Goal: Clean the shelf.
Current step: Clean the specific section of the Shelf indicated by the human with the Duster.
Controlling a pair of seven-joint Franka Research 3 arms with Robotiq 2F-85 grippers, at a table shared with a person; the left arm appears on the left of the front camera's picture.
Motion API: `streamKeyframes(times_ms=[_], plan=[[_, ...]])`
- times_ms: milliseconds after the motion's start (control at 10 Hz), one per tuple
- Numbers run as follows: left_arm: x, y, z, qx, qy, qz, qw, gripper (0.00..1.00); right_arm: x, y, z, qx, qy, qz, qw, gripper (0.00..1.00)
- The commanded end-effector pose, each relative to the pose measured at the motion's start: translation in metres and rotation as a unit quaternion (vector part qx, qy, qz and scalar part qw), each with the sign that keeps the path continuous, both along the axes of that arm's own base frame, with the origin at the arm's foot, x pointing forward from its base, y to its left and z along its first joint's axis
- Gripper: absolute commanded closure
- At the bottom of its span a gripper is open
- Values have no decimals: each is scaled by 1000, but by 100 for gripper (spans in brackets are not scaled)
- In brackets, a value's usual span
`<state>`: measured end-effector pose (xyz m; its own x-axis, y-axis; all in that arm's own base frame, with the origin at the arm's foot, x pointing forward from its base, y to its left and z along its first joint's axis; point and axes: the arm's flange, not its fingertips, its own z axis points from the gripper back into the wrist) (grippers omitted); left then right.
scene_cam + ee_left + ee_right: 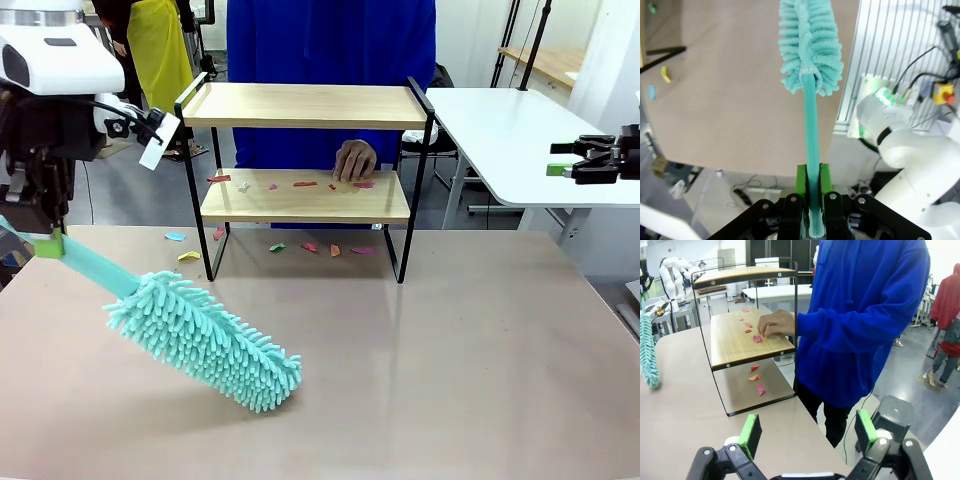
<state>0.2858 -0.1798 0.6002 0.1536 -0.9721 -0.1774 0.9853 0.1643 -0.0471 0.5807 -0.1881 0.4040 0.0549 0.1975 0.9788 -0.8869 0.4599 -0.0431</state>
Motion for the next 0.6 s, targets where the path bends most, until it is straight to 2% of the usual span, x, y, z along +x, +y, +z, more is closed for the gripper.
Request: streamKeyframes(times_ms=[0,200,300,400,500], plan=[[7,-17,1,-107,50,42,992,87,0,2,3,1,-3,0,1000,0],[2,-38,-15,-173,43,99,979,87,0,2,3,1,-3,0,1000,0],[-3,-44,-20,-203,37,161,965,87,0,2,3,1,-3,0,1000,0],[-11,-51,-22,-247,29,232,940,87,0,2,3,1,-3,0,1000,0],[-20,-60,-23,-264,-1,318,911,87,0,2,3,1,-3,0,1000,0]])
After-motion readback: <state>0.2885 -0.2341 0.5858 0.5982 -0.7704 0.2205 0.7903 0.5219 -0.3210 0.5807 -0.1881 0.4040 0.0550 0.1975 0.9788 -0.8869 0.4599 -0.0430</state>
